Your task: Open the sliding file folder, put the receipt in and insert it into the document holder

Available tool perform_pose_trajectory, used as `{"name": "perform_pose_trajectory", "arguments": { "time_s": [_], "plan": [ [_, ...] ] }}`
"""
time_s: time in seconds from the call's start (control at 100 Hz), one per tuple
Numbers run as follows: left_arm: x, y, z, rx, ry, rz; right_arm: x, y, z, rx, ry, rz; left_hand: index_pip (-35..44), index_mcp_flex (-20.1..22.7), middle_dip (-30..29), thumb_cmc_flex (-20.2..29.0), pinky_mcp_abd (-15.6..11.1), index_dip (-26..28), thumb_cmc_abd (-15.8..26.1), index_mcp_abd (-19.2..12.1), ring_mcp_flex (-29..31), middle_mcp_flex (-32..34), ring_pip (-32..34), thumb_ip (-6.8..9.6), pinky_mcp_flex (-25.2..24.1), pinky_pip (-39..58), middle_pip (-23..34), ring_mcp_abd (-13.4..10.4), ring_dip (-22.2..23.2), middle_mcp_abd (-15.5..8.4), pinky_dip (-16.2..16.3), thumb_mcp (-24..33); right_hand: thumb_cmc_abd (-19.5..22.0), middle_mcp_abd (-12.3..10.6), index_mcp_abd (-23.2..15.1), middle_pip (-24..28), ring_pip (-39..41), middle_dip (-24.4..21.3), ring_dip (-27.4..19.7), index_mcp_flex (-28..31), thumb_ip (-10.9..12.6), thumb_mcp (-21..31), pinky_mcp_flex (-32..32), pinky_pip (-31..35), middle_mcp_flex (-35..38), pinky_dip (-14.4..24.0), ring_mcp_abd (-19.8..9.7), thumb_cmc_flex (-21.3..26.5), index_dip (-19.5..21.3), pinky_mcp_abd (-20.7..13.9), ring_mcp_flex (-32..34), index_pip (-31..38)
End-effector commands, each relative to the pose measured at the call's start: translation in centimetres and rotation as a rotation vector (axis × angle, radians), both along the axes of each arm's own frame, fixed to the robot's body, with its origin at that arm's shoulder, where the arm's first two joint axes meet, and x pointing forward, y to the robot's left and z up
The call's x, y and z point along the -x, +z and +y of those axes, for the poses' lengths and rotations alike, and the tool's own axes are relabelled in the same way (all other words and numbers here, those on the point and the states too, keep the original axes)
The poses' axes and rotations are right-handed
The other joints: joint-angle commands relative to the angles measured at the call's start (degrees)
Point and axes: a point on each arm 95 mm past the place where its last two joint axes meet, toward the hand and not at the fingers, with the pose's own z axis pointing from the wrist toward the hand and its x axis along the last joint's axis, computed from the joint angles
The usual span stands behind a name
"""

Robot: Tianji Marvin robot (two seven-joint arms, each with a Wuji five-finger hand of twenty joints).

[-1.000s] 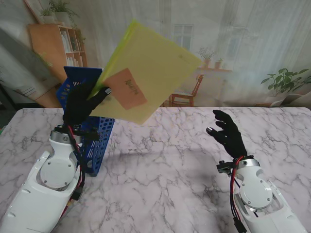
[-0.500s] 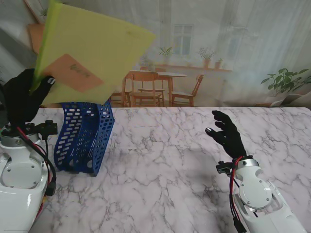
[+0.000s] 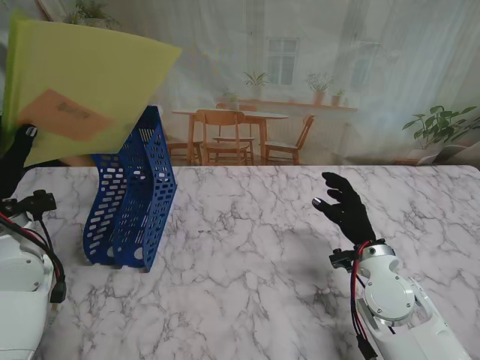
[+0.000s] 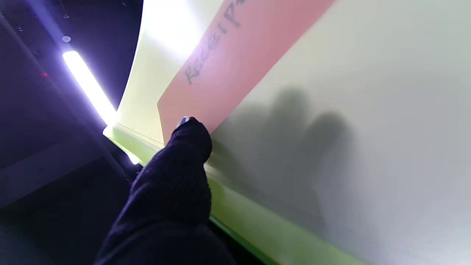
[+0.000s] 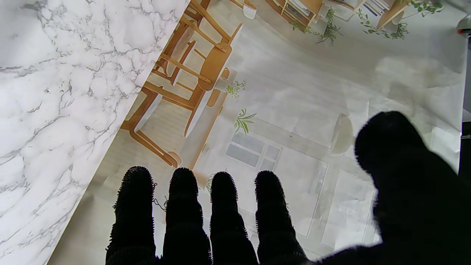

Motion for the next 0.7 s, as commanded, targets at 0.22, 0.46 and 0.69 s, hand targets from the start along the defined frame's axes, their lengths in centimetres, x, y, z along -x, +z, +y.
{"name": "perform_pose_trajectory", "arguments": {
  "time_s": [0.22,0.46,0.69],
  "plan": [
    [-1.4,-1.7,0.8,0.02,0.059,0.026,-0.2,-0.5,0.3,0.009,-0.001,0.025,0.52,-0.01,0.12,2.46,-7.09,0.48,1.38,-4.52,-0.59,-0.24,0.65,0.01,0.85,1.75,0.56,0.29,-0.27,-0.02,-1.01,2.4,0.85,-0.7,0.89,0.9,-1.45,0.25,-1.17,1.08,0.74,2.11,0.22,0.13,0.8,-1.13,-2.46,-2.07,-1.25,-3.24,0.56,0.89],
    [-3.0,-3.1,0.3,0.033,0.101,0.065,-0.2,-0.6,0.3,0.01,-0.002,0.027,0.58,-0.23,0.13,2.93,-7.0,0.26,1.79,-4.41,-1.02,-0.58,0.64,0.18,0.38,1.71,0.63,0.43,-0.24,0.04,-0.98,1.81,0.75,-0.78,0.9,0.97,-1.28,0.29,-1.25,1.27,0.63,2.67,0.3,0.32,0.76,-1.44,-2.45,-2.1,-1.31,-3.18,0.65,1.0],
    [-4.0,-4.5,-0.8,0.031,0.116,0.11,-0.1,-0.6,0.3,0.011,-0.005,0.029,0.26,-0.35,0.14,3.32,-6.71,-0.57,2.12,-4.21,-1.48,-0.97,0.66,0.32,-0.04,1.7,0.68,0.47,-0.21,0.08,-0.85,1.12,0.89,-0.51,0.89,0.93,-1.25,0.28,-1.32,1.32,0.62,3.12,0.25,0.42,0.62,-1.73,-2.47,-2.15,-1.36,-2.97,0.61,1.05]
  ]
}}
